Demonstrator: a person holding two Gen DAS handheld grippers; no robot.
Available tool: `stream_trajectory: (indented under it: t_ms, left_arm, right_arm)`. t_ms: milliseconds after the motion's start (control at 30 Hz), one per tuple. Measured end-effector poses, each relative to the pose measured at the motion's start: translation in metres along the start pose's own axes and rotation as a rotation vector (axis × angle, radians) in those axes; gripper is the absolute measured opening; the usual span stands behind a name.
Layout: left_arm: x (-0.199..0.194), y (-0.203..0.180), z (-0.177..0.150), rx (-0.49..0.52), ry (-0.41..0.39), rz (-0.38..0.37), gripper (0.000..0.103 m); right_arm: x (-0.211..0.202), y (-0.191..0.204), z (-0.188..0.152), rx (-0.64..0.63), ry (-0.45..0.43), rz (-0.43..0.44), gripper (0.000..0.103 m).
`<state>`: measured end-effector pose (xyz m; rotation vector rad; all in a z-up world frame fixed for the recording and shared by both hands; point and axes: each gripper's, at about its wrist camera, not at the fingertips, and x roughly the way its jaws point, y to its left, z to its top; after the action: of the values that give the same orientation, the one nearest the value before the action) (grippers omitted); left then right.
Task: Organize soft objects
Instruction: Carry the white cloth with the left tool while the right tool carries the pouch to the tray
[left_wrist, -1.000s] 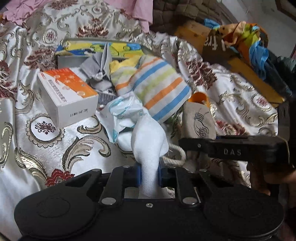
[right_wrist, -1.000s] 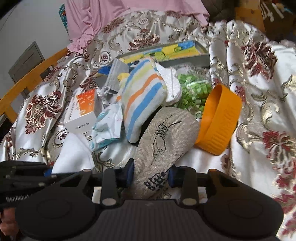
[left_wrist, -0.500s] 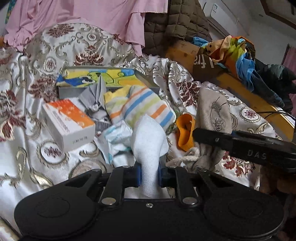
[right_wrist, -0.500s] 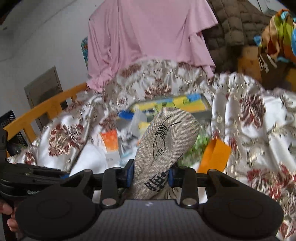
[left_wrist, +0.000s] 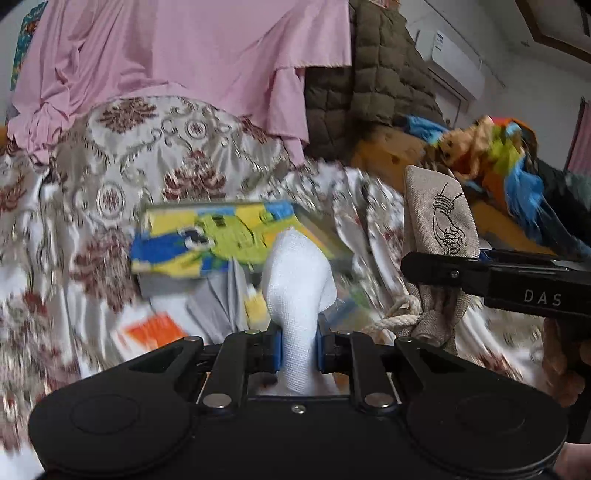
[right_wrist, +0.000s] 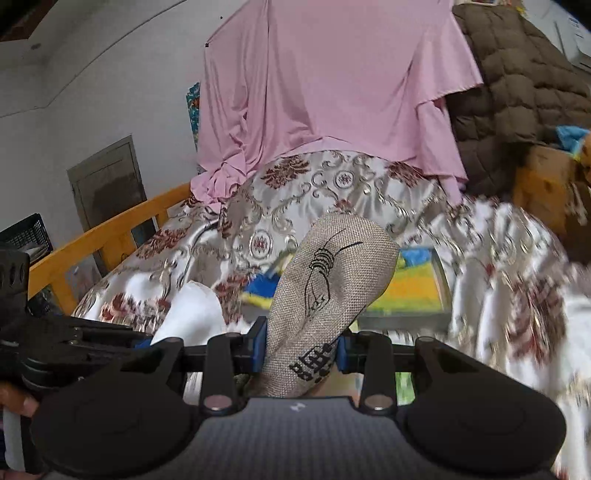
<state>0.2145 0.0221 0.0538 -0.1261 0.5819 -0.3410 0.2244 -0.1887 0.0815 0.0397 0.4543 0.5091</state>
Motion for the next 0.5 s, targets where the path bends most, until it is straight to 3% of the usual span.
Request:
stream_trajectory:
  t_ms: [267, 500]
  left_arm:
    - [0.087, 0.049, 0.066, 0.006, -0.025, 0.033, 0.018]
    - [0.180, 0.103, 0.093, -0.045, 0.026, 0.070, 0.019]
  right_arm:
    - [0.109, -0.022, 0.055, -0.005, -0.002, -0.065, 0.040]
    - [0.220, -0.059, 0.074, 0.043, 0.084, -0.118, 0.040]
